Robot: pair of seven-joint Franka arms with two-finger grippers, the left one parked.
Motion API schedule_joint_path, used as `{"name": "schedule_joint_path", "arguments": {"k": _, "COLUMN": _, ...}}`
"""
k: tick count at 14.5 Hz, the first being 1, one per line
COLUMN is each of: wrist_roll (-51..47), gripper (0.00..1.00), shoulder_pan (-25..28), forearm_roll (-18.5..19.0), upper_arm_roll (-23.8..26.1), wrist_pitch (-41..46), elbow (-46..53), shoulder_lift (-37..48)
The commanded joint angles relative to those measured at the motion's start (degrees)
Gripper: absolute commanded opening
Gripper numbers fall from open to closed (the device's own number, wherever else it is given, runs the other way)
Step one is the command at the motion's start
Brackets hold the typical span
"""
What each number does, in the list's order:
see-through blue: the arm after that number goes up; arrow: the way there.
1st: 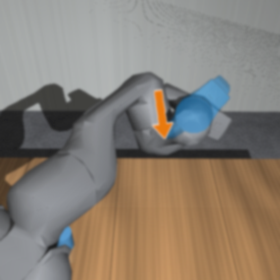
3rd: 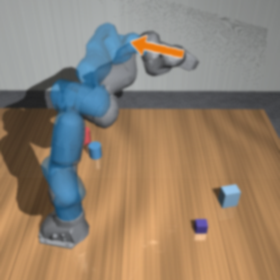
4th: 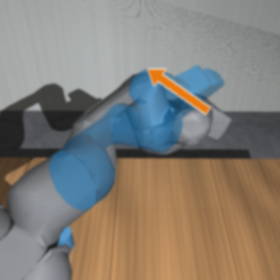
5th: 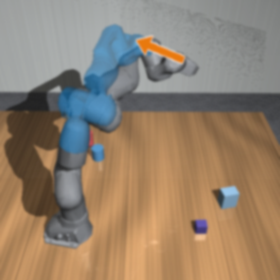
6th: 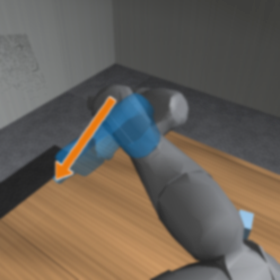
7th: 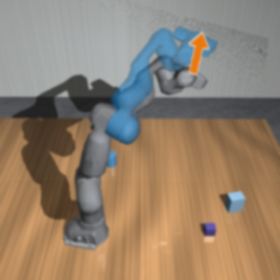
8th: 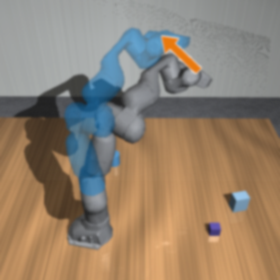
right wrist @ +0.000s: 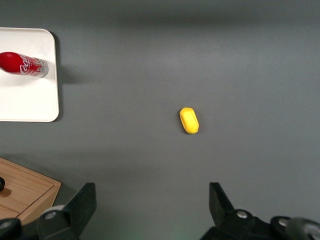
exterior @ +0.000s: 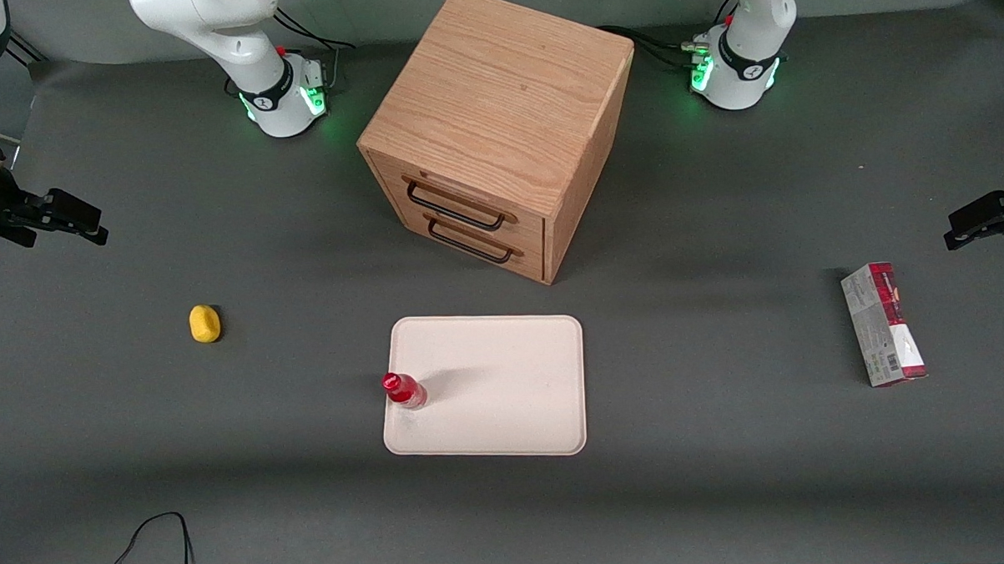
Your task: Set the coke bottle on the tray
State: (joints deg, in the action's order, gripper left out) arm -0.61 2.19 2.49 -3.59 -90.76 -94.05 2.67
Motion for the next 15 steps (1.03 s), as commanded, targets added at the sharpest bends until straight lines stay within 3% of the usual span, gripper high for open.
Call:
{"name": "schedule_joint_path", "arguments": {"k": 1, "wrist_roll": 0.7, "gripper": 1.00, "shoulder_pan": 1.1, "forearm_roll": -0.3, "upper_arm_roll": -1.0, "wrist_pitch": 0.8, "elbow": -1.0, "shoulder_lift": 1.2}}
{"name": "schedule_joint_path", "arguments": {"k": 15, "wrist_roll": 1.5, "gripper": 1.00, "shoulder_pan": 0.9, "forearm_roll": -2.3, "upper_arm_roll": -1.7, "wrist_pitch": 3.1, "elbow": -0.7, "shoulder_lift": 0.8}}
